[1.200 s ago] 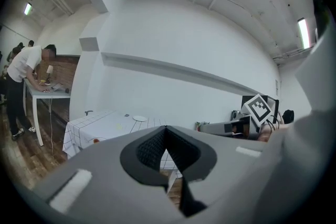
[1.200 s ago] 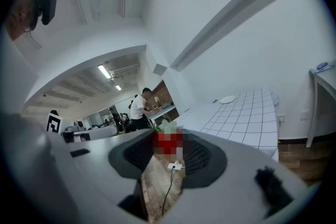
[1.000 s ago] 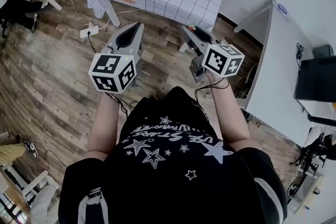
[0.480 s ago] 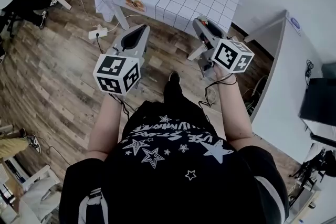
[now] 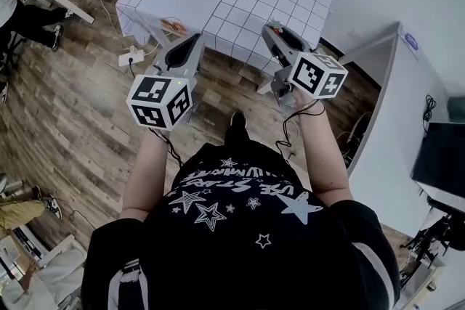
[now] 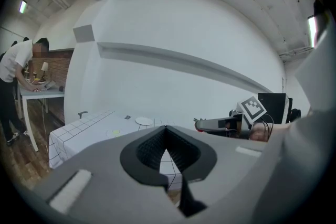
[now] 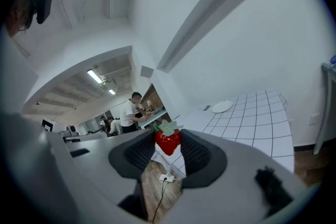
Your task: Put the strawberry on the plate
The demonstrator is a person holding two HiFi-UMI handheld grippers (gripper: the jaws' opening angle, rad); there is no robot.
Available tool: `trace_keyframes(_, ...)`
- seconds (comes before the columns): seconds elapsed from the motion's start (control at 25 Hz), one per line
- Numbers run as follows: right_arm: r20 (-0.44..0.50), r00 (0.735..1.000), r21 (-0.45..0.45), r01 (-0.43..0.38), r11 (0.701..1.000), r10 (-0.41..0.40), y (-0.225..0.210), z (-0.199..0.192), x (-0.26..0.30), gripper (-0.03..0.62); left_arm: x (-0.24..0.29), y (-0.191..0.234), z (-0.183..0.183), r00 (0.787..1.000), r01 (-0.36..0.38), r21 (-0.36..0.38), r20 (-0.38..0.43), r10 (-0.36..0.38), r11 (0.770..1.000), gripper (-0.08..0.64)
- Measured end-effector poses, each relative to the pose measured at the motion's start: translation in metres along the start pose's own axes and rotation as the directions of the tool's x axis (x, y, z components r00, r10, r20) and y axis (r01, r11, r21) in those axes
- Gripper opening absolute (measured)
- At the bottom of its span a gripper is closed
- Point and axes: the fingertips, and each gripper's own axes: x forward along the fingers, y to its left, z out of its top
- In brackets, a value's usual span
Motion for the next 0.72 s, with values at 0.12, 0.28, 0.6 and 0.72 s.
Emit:
trace_keyframes(0.12, 0.023, 1.000, 0.010, 0.000, 1.000, -0.001, -0.024, 0.020, 0.004, 0.158, 0.028, -0.005, 0.009, 1.000, 0.017, 0.008, -0.005, -0.017, 1.000, 0.005)
trace_keyframes(0.28, 0.047, 0.999, 0.005, -0.002, 1.000, 0.002, -0.052, 0.043, 0.006, 0.158, 0.061, -0.007, 0.026, 1.000, 0.013, 0.020, 0.005, -0.013, 1.000, 0.005)
trace_keyframes(0.6, 0.068, 0.998, 0.023, 0.005, 1.000, -0.006, -0.096, 0.062, 0.005, 0.158, 0.104, -0.022, 0.032, 1.000, 0.028, 0.040, -0.013, -0.028, 0.999, 0.005)
trace_keyframes(0.72, 0.066, 0.998, 0.030, 0.004, 1.000, -0.006, -0.103, 0.063, 0.007, 0.158, 0.110, -0.020, 0.033, 1.000, 0.026, 0.039, -0.015, -0.025, 0.999, 0.005)
